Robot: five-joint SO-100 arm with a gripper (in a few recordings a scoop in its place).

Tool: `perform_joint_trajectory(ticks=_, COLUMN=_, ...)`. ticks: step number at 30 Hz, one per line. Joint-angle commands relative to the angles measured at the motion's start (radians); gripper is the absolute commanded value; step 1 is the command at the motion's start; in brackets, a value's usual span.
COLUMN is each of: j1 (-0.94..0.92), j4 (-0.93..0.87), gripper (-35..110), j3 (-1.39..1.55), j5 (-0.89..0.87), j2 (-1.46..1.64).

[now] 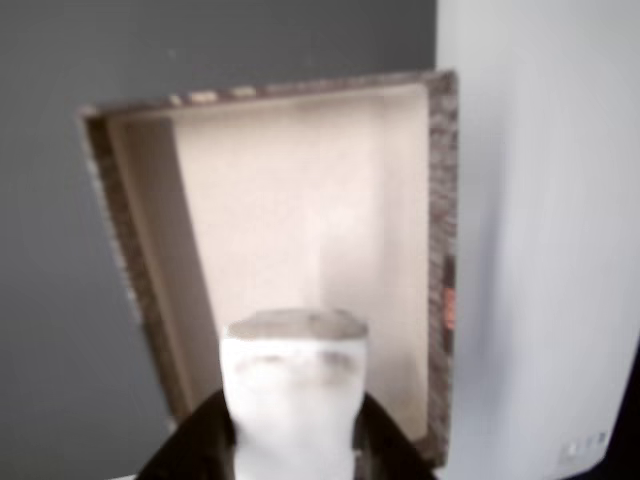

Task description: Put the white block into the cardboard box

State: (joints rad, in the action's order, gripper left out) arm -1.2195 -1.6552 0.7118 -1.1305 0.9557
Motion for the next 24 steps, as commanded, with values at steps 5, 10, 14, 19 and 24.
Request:
perform_joint_trajectory(ticks=5, j1=-0.031, j4=0.011, gripper=-2, j3=-0.201, j5=-0.040, j2=-0.091)
perform_joint_trajectory(ticks=10, j1=-0.014, j4=0.025, gripper=-2, j3=-0.216, j5=-0.038, j2=-0.146)
perform_joint_trajectory(ticks=14, j1=-0.002, j4=0.028, gripper=-2, j3=-0.261, j5=-0.032, j2=-0.192)
perform_joint_trajectory(ticks=19, j1=0.005, j4=0.028, gripper=-2, j3=-0.299, j5=-0.035, j2=-0.245)
perform_joint_trajectory(ticks=24, j1=0.012, j4=0.032, gripper=-2, j3=-0.322, j5=-0.044, j2=-0.278)
